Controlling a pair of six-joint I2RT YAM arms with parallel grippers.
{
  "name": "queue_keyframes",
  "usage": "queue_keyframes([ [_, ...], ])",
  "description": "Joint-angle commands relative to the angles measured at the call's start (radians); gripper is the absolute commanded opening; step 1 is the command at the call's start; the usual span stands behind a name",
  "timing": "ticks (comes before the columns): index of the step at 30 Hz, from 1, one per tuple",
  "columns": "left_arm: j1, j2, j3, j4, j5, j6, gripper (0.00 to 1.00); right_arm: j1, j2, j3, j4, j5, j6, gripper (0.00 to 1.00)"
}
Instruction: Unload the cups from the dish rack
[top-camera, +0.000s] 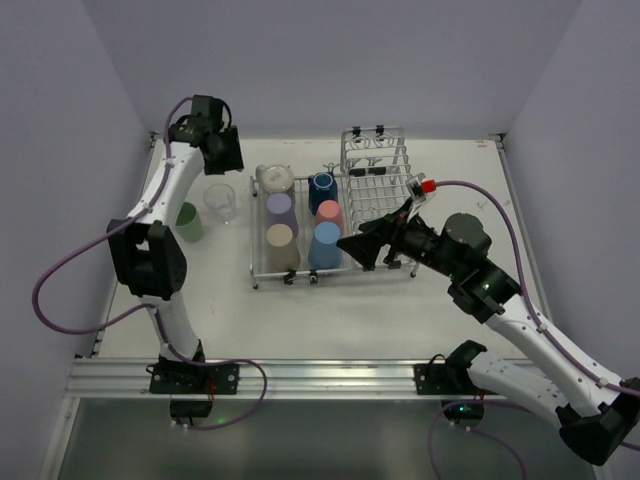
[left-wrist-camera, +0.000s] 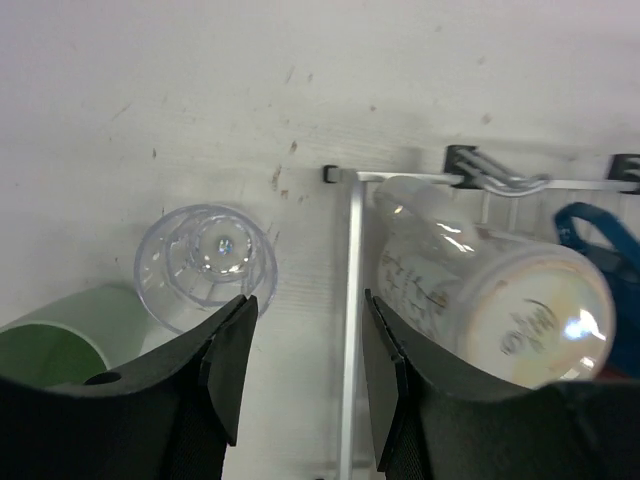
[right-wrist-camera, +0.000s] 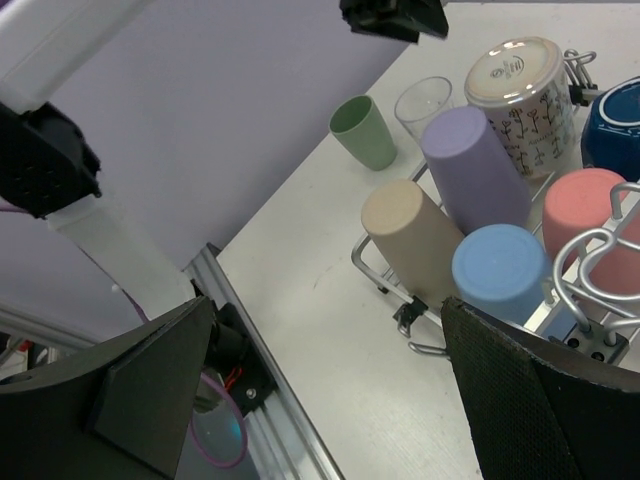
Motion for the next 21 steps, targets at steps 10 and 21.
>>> queue_keyframes([
  [10, -0.265, -0.61, -0.432, 0.331, 0.098, -0.005, 0.66, 0.068, 0.059, 0.12, -0.064, 0.092, -0.066, 0.99],
  [21, -0.492, -0.971, -0.887, 0.532, -0.012, -0.069, 0.95, 0.07, -0.004, 0.145, -0.12, 0.207, -0.124, 0.99],
])
